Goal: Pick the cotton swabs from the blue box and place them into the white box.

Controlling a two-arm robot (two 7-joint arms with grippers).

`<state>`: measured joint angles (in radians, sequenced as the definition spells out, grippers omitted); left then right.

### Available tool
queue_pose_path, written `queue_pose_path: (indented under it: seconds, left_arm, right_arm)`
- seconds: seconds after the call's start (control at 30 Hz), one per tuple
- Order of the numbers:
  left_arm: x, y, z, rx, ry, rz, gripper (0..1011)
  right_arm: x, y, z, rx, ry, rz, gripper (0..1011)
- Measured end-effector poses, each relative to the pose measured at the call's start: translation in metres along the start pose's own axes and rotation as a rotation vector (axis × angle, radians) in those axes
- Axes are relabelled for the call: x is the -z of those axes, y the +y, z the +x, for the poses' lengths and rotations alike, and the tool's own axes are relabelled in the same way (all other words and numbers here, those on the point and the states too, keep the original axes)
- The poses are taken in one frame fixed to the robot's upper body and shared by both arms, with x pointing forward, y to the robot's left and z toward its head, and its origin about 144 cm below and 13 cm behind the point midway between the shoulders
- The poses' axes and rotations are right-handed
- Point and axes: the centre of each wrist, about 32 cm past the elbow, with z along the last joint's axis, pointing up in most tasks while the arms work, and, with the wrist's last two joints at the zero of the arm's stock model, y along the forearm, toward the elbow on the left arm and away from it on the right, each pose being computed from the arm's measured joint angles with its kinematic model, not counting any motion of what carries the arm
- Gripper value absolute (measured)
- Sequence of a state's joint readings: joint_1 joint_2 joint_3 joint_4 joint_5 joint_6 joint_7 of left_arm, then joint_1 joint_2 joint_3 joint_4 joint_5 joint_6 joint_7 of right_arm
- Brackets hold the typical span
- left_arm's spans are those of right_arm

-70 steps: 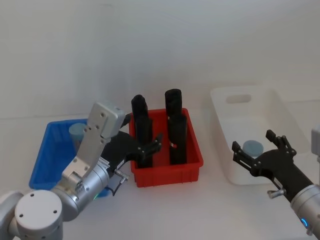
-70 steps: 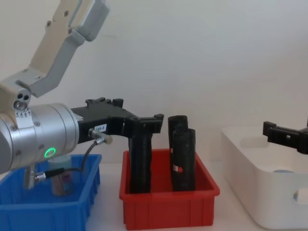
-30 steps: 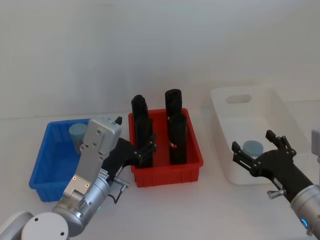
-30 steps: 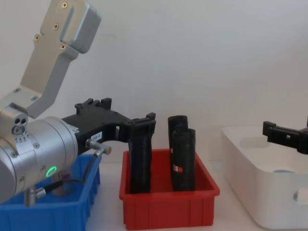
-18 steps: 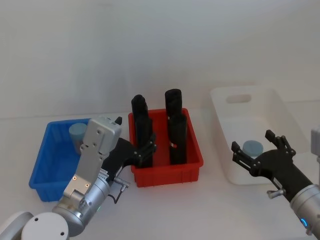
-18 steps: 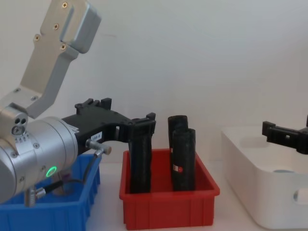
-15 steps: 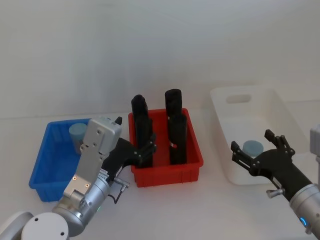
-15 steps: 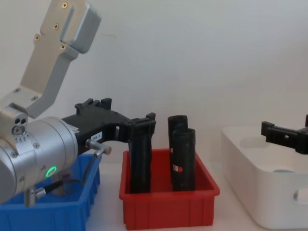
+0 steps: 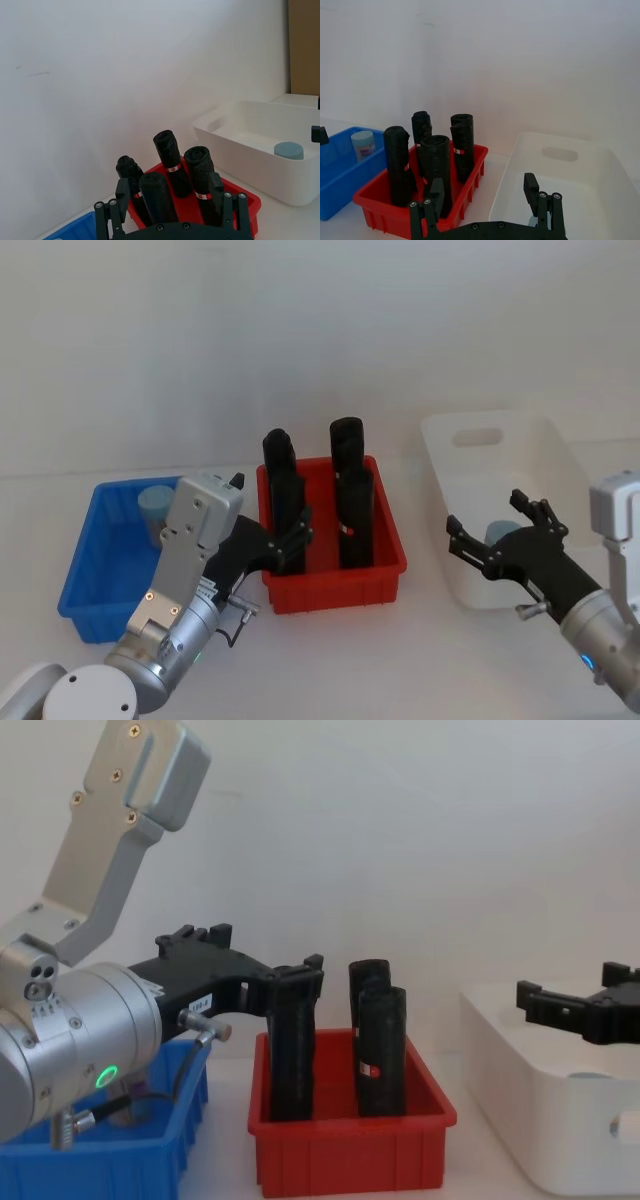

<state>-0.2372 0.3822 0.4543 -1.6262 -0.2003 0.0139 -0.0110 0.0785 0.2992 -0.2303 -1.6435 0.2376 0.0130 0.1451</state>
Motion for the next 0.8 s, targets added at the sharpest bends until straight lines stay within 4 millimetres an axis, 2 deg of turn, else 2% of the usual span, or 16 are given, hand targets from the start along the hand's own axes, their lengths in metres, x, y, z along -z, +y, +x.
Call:
queue_pose_path:
  seconds: [0.8]
  left_arm:
    - [0.0,0.0,0.0,0.0,0.0,0.0,1004]
  right_arm:
    - [0.031,0.078,0.021,-0.113,-0.046,-0.013,1001]
